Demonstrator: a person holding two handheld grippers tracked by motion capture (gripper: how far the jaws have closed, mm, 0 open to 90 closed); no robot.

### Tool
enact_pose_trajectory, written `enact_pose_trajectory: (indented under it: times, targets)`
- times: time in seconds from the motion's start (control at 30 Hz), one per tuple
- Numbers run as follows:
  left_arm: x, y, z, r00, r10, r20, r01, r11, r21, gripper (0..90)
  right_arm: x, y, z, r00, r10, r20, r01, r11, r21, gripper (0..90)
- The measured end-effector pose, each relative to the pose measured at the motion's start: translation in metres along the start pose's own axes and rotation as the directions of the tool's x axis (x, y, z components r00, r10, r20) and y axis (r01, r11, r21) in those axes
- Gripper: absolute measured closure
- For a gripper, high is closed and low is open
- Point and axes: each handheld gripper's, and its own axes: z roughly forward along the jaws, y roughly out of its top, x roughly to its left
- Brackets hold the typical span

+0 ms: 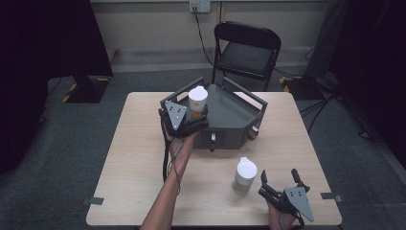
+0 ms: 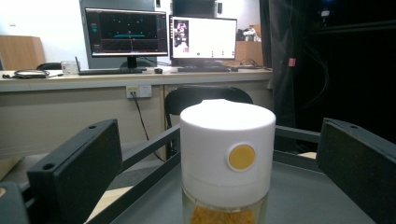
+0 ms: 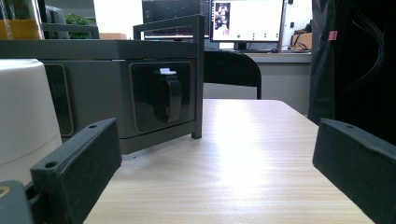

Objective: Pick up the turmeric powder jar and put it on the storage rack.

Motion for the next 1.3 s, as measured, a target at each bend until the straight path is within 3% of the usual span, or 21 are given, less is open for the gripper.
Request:
enact_pose_trajectory:
  times: [0.1, 0.2, 0.4, 0.83, 1.03, 1.3]
  targets:
    - [0.004, 0.0, -0.005, 0.9998, -0.01, 0.02, 0.01, 1.0, -0.002, 0.0, 0.0, 0.0, 0.0, 1.0, 0.0, 0.001, 0.0, 1.0, 0.0, 0.1]
    - [0.002, 0.001, -0.01, 0.9997, 0.01, 0.022, -0.01, 0.9999, -0.012, 0.0, 0.0, 0.001, 0.0, 1.0, -0.002, 0.002, 0.002, 1.0, 0.003, 0.1]
    - [0.003, 0.0, -0.019, 0.9998, -0.002, 0.02, 0.002, 1.0, -0.01, 0.0, 0.001, 0.0, 0.0, 1.0, -0.001, 0.003, 0.001, 1.0, 0.0, 0.1]
    - [0.003, -0.012, -0.042, 0.9995, -0.024, 0.018, 0.024, 0.9997, -0.009, 0.0, 0.001, 0.0, 0.0, 1.0, -0.001, 0.003, 0.001, 1.0, -0.001, 0.1]
    - [0.002, -0.019, -0.054, 0.9999, -0.004, 0.01, 0.004, 1.0, -0.008, 0.0, 0.001, 0.0, 0.0, 1.0, 0.0, 0.003, 0.0, 1.0, -0.001, 0.1]
    - [0.007, -0.029, -0.069, 0.9998, -0.012, 0.013, 0.012, 0.9999, -0.012, 0.0, 0.001, 0.0, 0.0, 1.0, 0.0, 0.003, 0.0, 1.0, -0.001, 0.1]
